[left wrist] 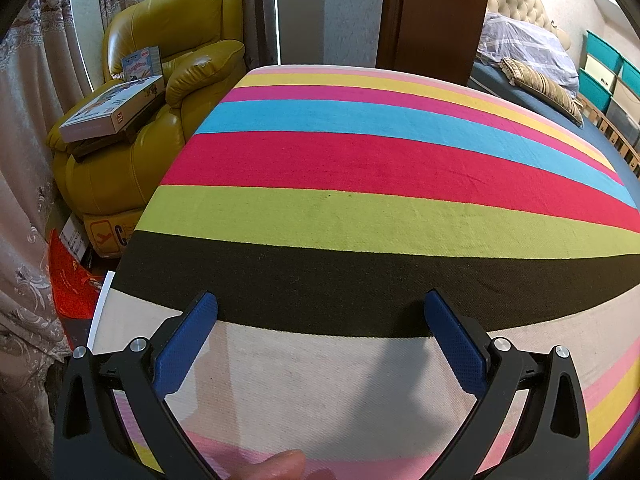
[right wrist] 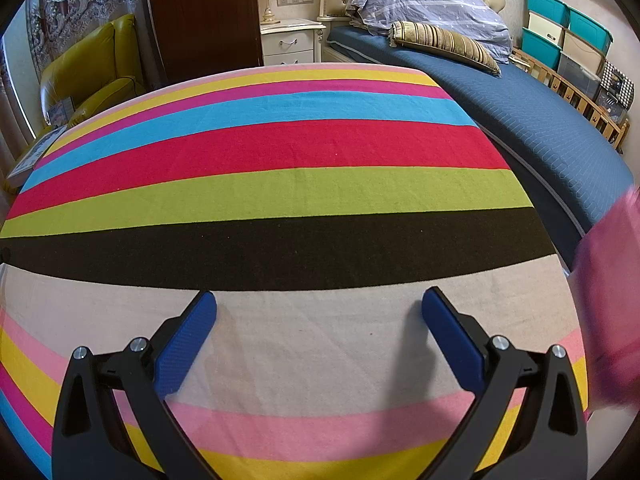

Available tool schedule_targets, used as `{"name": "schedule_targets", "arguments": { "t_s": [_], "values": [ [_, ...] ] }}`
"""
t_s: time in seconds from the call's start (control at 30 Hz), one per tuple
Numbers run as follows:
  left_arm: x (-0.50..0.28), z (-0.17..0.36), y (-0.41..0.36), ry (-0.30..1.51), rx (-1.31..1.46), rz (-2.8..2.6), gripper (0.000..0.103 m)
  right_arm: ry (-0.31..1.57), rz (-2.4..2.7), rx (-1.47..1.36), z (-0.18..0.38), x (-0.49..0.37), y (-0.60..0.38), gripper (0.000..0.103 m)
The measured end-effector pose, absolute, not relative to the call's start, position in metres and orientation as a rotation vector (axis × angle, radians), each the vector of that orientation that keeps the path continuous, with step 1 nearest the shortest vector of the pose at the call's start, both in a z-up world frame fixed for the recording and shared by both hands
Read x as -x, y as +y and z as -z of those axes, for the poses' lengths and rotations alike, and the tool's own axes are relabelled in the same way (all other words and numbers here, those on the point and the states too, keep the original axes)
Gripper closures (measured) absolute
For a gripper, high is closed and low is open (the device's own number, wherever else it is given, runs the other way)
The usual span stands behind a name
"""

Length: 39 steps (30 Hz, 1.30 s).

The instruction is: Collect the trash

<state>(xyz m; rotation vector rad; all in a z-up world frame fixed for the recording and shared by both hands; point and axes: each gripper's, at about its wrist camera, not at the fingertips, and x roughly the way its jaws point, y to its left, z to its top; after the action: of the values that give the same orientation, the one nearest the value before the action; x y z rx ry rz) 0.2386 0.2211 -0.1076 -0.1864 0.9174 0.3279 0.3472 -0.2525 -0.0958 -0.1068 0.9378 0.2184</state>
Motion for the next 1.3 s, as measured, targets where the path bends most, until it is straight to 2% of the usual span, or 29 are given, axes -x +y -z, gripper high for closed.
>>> {"name": "schedule_targets", "arguments": {
  "t_s": [0.27, 0.5, 0.87, 1.3],
  "values": [
    [-0.231, 0.107, 0.228, 0.915, 0.186, -0.379, 0.006, 0.938, -0.218, 0.107, 0.096, -0.348, -0.252, 0.003],
    [-0.198, 0.106, 0.267, 0.912, 0.187, -0.47, 0.006, 0.938, -0.218, 0.107, 0.096, -0.347, -0.252, 0.003],
    [-0.156, 0.108, 0.314, 0.864, 0.395, -0.558, 0.006, 0.938, -0.218, 0.107, 0.096, -0.348, -0.252, 0.003],
    [-0.165, 0.118, 0.318, 0.89, 0.471, -0.506, 0.006, 0.937, -0.217, 0.108, 0.098, -0.341, -0.254, 0.003]
  ]
}}
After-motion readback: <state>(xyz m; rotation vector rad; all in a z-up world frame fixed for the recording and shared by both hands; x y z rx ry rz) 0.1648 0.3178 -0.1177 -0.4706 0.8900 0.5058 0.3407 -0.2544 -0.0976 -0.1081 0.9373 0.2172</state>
